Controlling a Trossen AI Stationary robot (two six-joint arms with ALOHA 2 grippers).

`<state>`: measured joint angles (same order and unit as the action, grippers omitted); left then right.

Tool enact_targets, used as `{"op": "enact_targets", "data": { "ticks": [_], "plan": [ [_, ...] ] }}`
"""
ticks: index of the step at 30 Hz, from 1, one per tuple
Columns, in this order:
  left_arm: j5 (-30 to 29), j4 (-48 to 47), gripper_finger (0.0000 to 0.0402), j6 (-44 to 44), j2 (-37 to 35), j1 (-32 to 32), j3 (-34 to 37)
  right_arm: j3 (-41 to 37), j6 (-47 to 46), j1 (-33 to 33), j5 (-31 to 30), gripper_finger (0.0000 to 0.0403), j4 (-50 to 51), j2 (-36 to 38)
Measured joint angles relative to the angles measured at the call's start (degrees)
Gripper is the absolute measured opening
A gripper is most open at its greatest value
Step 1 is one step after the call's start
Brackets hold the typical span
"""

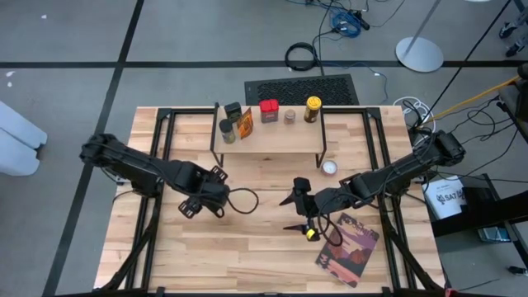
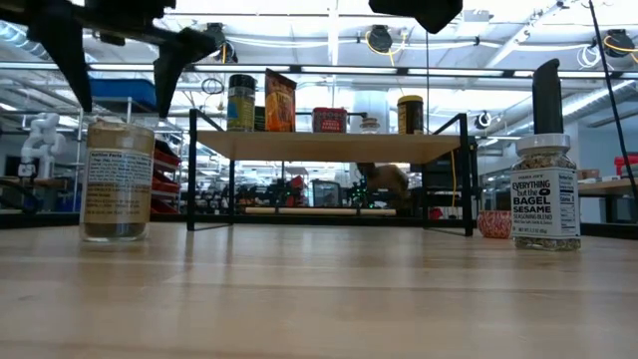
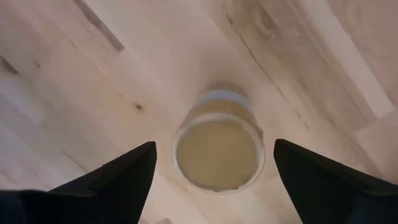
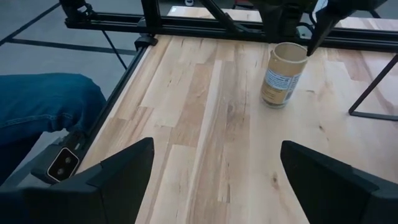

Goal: Shelf spices
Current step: Put the brown spice bottle on the table

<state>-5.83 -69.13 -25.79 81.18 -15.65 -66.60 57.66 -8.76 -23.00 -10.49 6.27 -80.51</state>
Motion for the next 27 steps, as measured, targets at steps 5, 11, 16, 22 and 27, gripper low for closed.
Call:
{"op": "enact_targets", "data": {
  "ticks": [5,11,16,22,27],
  "plan": [
    [0.4,1.9,0.0333,-1.4,-0.9,-0.2,3.0,0.0,-0.1,0.0,0.0,0.0338,0.0,0.0],
    [-0.4,3.6,0.0333,-2.1,-1.0,-0.3,5.3,0.0,-0.1,0.0,0.0,0.0338,0.0,0.0],
    [-1.4,4.7,0.0333,-3.1,-1.0,-0.3,5.6,0.0,-0.1,0.0,0.0,0.0338,0.0,0.0],
    [-1.6,4.2,0.0333,-3.1,-1.5,-0.5,5.7,0.0,-0.1,0.0,0.1,0.0338,0.0,0.0],
    [-1.0,3.9,0.0333,-1.7,-2.5,-0.5,5.8,0.0,0.4,0.1,0.0,0.0338,0.0,0.0]
  ]
}}
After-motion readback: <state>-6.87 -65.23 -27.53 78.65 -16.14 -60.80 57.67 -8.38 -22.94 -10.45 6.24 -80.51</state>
